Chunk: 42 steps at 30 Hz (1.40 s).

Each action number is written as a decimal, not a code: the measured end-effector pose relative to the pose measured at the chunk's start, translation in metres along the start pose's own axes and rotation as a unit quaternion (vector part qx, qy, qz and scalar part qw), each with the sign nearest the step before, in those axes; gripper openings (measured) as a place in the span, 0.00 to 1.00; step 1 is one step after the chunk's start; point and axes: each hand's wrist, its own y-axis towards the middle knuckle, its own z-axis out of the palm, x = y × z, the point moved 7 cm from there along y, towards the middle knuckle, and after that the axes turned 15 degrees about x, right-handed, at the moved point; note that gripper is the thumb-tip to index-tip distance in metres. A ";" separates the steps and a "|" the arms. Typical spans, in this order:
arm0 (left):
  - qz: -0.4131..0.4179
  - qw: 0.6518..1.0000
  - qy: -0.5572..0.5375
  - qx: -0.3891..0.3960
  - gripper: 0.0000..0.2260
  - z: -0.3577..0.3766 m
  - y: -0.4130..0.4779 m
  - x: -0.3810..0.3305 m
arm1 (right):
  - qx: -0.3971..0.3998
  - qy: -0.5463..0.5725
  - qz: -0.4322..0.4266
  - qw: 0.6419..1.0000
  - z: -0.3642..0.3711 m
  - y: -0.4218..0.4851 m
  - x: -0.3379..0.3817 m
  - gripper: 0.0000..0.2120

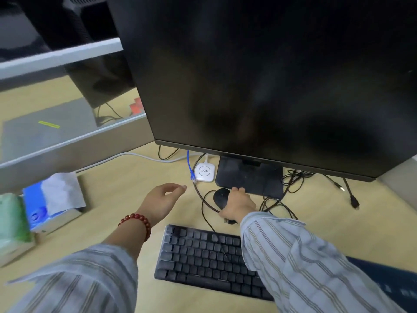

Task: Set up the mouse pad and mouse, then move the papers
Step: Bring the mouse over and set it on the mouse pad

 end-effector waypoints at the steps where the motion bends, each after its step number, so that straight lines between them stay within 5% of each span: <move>1: 0.002 1.000 0.002 -0.004 0.13 -0.003 -0.002 0.003 | -0.005 0.001 0.001 1.000 0.000 0.000 0.002 0.36; 21: 0.101 0.991 0.068 -0.054 0.11 0.004 -0.149 -0.015 | -0.200 0.174 -0.097 0.959 -0.065 -0.166 -0.021 0.38; 31: 0.175 0.980 0.095 -0.029 0.11 0.125 -0.218 -0.075 | -0.291 0.298 -0.160 0.895 -0.084 -0.291 -0.148 0.35; 42: 0.258 0.950 0.149 0.095 0.15 0.315 -0.232 -0.188 | -0.326 0.351 -0.062 0.876 -0.099 -0.360 -0.346 0.36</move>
